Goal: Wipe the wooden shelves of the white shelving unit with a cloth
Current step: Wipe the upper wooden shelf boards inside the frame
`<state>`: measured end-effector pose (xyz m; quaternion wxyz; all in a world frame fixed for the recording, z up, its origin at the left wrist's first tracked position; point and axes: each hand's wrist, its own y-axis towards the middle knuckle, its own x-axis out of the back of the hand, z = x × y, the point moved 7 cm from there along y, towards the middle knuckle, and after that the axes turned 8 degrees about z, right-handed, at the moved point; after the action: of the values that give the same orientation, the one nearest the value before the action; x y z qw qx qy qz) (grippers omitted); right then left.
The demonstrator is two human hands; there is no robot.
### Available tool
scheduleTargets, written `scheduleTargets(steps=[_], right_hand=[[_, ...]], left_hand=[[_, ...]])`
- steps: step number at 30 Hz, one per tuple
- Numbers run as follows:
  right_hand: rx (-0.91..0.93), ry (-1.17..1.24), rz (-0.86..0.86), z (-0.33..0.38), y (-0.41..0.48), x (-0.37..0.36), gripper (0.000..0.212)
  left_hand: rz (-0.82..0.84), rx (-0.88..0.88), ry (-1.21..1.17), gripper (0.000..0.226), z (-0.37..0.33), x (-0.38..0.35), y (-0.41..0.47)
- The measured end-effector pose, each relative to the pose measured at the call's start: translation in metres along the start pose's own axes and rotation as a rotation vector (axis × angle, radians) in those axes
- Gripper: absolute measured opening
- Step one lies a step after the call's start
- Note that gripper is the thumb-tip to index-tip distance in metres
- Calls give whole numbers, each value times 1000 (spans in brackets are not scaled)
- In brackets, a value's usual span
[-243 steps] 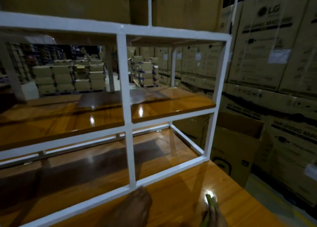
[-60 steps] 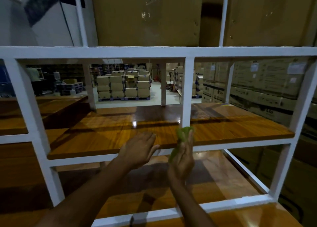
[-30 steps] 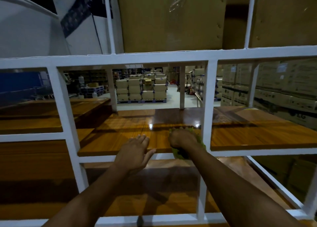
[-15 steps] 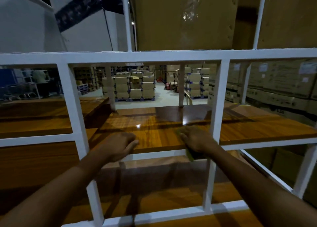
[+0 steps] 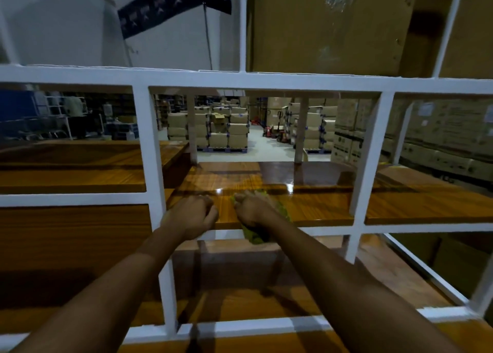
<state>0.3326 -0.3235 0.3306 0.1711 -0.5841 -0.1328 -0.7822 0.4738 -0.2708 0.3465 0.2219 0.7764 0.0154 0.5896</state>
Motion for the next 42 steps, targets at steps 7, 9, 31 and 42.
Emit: scheduleTargets(steps=[7,9,31,42], right_hand=[[49,-62,-147,-82,-55,19,50],[-35,-59,-128,-121,-59,35,50],[249,-54,-40,17,-17,-8,43],[-114,-169,-34,-121,-35,45,48]], left_hand=[[32,39,-1,32,0,-1,-5],[36,42,0,31,2,-3,-4],[-27,191,-106,31,13,1,-3],[20,96,-136,23,15,-4,8]])
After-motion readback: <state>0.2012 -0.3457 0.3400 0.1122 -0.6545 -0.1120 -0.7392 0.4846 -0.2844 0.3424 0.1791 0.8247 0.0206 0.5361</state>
